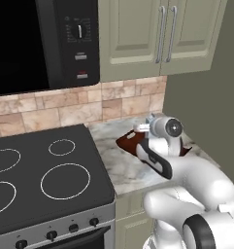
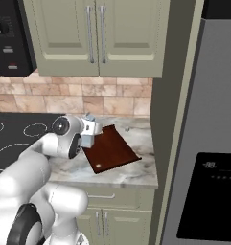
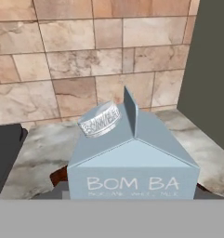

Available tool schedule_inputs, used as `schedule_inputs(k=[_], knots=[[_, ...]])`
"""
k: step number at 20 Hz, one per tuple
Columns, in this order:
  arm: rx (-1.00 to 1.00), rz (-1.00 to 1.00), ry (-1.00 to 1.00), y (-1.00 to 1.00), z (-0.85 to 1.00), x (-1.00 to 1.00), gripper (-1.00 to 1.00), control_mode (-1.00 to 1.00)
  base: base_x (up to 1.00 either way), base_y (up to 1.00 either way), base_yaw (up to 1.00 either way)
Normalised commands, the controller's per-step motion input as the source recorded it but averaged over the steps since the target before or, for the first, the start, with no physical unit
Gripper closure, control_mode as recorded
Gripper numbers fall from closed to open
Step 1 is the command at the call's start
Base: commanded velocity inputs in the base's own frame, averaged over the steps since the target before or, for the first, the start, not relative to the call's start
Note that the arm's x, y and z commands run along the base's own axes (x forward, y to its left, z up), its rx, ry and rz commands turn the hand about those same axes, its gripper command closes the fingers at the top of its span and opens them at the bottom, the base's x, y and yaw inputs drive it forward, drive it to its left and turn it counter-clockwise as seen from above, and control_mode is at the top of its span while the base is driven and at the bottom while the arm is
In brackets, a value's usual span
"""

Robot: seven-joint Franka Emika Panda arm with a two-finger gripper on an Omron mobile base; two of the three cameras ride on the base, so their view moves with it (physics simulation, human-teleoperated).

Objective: Take out the milk from the fridge and place it on the tray on the counter. Then take the sugar cube near the tray and place it in the tray.

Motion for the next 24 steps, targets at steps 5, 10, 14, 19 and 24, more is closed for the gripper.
schedule_inputs(k=[5,10,14,19,24], knots=[[0.0,0.0,0.0,0.0,-0.33,0.08,1.0,-1.0,0.0,0.0,0.0],[0.0,0.0,-0.02,0.0,-0.27,0.1,1.0,-1.0,0.0,0.0,0.0],[0.0,0.0,0.0,0.0,-0.25,0.05,1.0,-1.0,0.0,0.0,0.0],[0.0,0.0,0.0,0.0,-0.28,0.0,1.0,-1.0,0.0,0.0,0.0],[0.0,0.0,0.0,0.0,-0.29,0.0,1.0,-1.0,0.0,0.0,0.0]])
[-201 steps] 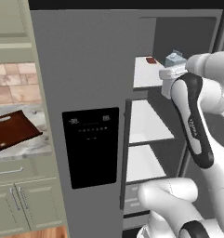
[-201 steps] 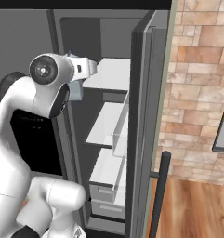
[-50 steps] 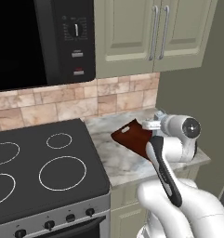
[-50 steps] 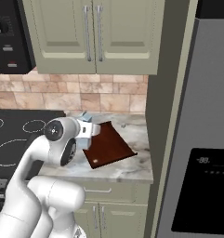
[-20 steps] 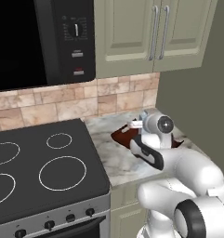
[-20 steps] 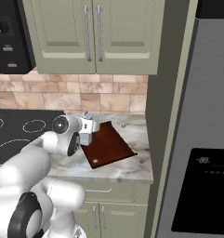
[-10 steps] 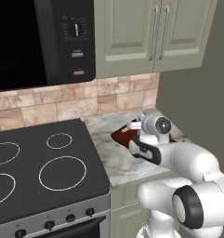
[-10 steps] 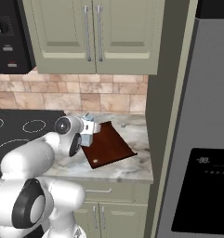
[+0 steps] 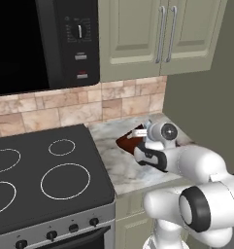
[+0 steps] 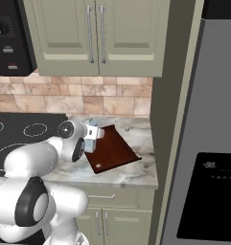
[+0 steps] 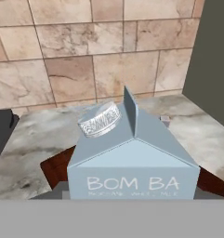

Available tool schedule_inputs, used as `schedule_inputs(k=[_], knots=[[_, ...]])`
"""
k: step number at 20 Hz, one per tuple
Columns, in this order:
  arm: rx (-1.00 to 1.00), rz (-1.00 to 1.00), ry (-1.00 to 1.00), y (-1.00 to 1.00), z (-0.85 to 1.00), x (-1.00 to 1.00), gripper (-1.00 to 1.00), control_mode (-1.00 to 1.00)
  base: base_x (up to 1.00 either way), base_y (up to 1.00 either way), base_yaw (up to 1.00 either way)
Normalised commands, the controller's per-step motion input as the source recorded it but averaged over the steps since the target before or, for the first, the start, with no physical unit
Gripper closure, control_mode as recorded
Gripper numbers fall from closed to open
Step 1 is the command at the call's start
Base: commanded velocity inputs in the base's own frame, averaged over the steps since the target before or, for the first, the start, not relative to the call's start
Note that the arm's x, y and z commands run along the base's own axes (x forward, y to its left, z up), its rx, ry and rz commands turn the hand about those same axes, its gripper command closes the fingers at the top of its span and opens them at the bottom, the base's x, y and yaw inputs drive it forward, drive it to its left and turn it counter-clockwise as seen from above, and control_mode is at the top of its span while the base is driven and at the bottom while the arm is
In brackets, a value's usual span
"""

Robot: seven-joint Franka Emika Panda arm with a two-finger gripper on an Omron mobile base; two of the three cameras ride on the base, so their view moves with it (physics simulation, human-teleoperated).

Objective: Take out the milk from the fridge and place it on the tray on the counter. Then take the sugar cube near the tray and place it in the tray.

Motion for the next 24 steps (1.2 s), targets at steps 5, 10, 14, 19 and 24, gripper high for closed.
schedule_inputs(k=[5,10,14,19,24], knots=[[0.01,0.0,0.0,0.0,-0.4,0.0,1.0,-1.0,0.0,0.0,0.0],[0.02,0.0,-0.01,0.0,-0.39,0.0,1.0,-1.0,0.0,0.0,0.0],[0.01,0.0,-0.05,0.0,-0.36,0.0,1.0,-1.0,0.0,0.0,0.0],[0.0,0.0,-0.23,0.0,-0.15,0.0,1.0,-1.0,0.0,0.0,0.0],[0.01,0.0,-0.16,0.0,-0.04,0.09,1.0,-1.0,0.0,0.0,0.0]])
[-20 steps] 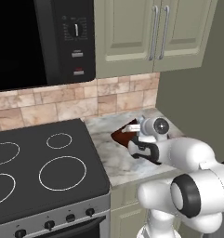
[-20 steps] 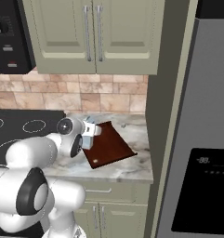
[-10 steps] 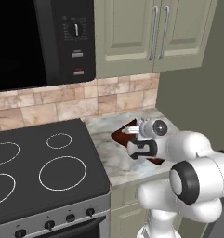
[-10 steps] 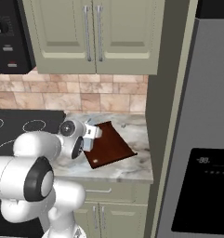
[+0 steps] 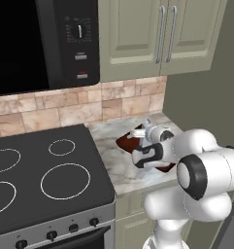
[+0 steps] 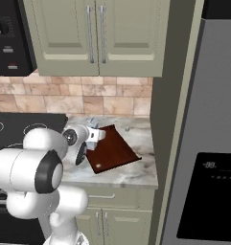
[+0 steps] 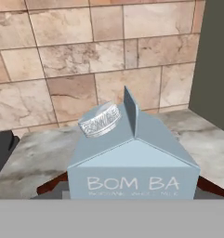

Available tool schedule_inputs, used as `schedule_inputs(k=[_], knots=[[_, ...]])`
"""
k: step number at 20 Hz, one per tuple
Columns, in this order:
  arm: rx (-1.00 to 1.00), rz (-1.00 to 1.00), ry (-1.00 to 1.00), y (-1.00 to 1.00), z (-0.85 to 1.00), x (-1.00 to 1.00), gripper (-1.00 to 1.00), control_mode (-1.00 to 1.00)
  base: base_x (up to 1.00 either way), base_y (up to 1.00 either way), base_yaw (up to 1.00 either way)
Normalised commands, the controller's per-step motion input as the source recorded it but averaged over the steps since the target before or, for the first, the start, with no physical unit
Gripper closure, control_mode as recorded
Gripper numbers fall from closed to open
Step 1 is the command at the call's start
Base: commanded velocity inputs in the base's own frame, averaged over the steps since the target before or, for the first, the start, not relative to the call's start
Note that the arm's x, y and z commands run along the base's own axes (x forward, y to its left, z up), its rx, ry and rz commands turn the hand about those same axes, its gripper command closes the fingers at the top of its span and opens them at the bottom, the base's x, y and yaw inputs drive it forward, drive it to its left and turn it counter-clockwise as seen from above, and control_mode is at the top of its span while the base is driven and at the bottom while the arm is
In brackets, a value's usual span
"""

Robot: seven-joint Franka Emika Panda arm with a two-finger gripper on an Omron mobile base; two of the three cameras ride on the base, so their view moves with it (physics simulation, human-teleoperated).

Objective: Take out the milk from the fridge and place it on the tray on the counter. Then take the sugar cube near the tray and place it in the tray.

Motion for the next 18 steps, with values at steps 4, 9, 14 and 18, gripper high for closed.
schedule_inputs(k=[4,9,14,18], knots=[[0.0,0.0,0.01,0.0,-0.15,0.17,1.0,-1.0,0.0,0.0,0.0],[0.0,0.0,0.02,0.0,-0.14,0.02,1.0,-1.0,0.0,0.0,0.0],[0.0,0.0,0.0,0.0,-0.3,0.0,1.0,-1.0,0.0,0.0,0.0],[0.0,0.0,0.0,0.0,-0.26,0.0,1.0,-1.0,0.0,0.0,0.0]])
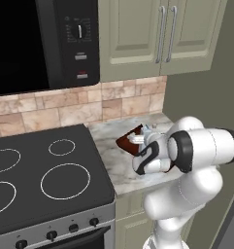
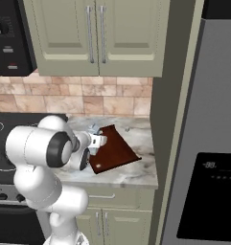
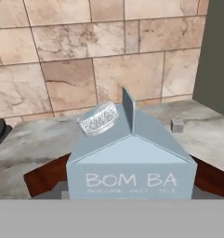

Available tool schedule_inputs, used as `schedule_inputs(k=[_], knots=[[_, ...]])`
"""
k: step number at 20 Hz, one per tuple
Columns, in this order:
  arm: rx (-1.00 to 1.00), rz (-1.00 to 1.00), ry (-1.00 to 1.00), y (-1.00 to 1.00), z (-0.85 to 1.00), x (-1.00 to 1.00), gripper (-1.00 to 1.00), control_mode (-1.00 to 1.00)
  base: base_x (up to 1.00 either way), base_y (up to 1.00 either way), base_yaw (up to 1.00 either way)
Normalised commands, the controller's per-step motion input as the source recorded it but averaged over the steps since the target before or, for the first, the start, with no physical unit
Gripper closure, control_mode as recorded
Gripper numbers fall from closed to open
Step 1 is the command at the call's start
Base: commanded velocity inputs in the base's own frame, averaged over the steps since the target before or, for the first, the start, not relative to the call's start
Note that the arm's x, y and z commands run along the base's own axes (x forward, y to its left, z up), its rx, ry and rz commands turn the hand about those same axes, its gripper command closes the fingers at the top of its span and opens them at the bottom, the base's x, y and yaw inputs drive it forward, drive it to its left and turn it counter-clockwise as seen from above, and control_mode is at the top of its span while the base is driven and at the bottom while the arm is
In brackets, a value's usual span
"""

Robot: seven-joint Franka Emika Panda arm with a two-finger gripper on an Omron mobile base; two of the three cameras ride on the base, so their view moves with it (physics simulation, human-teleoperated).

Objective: Take out the milk from the fridge and place it on the tray on the counter. Then take the sugar cube near the tray and place it in the tray.

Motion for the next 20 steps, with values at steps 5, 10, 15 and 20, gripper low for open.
schedule_inputs(k=[5,10,15,20], knots=[[0.0,0.0,0.0,0.0,-0.28,0.0,1.0,-1.0,0.0,0.0,0.0],[0.0,0.0,0.01,0.04,-0.3,0.0,-1.0,-1.0,0.0,0.0,0.0],[0.0,0.0,-0.01,0.0,0.0,-0.1,-1.0,-1.0,0.0,0.0,0.0],[0.0,0.0,-0.05,0.0,0.22,-0.12,-1.0,-1.0,0.0,0.0,0.0]])
